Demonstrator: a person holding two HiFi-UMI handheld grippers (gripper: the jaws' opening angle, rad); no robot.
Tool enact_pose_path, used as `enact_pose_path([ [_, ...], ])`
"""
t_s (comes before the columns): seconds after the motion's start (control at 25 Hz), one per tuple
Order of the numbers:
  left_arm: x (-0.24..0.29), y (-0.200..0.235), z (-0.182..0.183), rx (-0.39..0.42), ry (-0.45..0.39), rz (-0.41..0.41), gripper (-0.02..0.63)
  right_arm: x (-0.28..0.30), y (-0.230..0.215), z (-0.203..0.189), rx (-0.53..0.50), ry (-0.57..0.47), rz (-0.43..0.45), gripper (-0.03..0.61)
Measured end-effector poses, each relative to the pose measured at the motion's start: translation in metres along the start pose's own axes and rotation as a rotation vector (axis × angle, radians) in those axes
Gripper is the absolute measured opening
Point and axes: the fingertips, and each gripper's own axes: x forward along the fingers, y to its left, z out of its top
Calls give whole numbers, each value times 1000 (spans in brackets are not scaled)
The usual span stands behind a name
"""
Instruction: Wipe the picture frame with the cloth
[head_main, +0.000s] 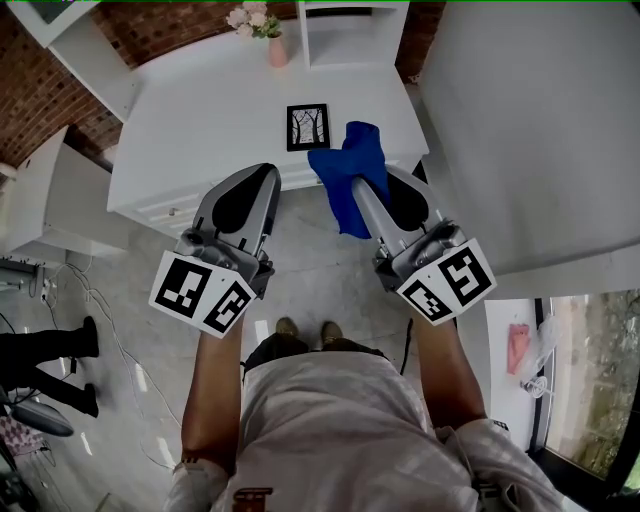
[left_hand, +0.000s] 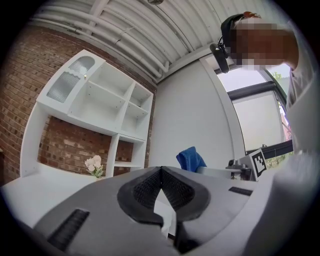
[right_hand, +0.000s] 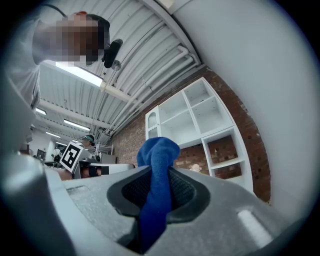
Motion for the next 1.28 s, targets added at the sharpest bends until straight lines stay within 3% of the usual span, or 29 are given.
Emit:
enact_pose_path([
  [0.6, 28, 48, 4, 13, -29, 16, 0, 38, -28, -7, -26, 19, -16, 75],
  [0.96, 66, 109, 4, 41, -24, -25, 0, 101, -53, -18, -60, 41, -52, 75],
  [1.28, 95, 171, -5, 5, -14, -74, 0, 148, -79, -40, -66, 90, -143, 75],
])
